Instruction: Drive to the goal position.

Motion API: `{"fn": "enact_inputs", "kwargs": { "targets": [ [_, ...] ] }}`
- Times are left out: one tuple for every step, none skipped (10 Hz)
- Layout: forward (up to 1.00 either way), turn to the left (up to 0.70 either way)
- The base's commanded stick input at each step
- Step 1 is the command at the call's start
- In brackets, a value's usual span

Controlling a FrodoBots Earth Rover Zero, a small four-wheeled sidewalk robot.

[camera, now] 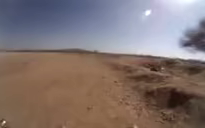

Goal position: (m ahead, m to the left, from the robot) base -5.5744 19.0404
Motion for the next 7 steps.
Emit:
{"fn": "enact_inputs", "kwargs": {
  "targets": [
    [0.0, 0.45],
    [0.0, 0.45],
    [0.0, 0.45],
    [0.0, 0.45],
    [0.0, 0.45],
    [0.0, 0.45],
    [0.0, 0.45]
  ]
}}
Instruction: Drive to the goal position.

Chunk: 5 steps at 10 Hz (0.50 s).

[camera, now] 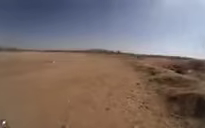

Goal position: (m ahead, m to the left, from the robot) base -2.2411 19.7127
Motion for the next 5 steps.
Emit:
{"fn": "enact_inputs", "kwargs": {
  "targets": [
    [0.0, 0.45],
    [0.0, 0.45],
    [0.0, 0.45],
    [0.0, 0.45],
    [0.0, 0.45]
  ]
}}
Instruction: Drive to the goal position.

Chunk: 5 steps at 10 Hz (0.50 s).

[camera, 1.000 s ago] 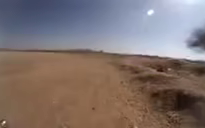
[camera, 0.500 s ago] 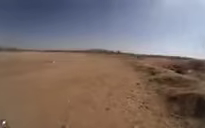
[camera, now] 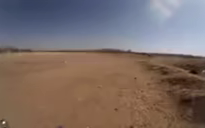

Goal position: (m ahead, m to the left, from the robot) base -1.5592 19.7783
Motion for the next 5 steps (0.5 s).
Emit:
{"fn": "enact_inputs", "kwargs": {
  "targets": [
    [0.0, 0.45],
    [0.0, 0.45],
    [0.0, 0.45],
    [0.0, 0.45],
    [0.0, 0.45]
  ]
}}
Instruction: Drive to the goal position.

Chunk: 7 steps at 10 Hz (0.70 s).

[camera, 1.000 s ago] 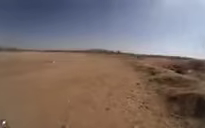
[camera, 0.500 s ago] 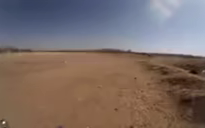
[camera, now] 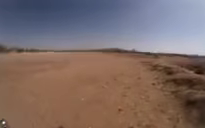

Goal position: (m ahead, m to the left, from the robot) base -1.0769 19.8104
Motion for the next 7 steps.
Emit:
{"fn": "enact_inputs", "kwargs": {
  "targets": [
    [0.0, 0.45],
    [0.0, 0.45],
    [0.0, 0.45],
    [0.0, 0.45],
    [0.0, 0.45],
    [0.0, 0.45],
    [0.0, 0.45]
  ]
}}
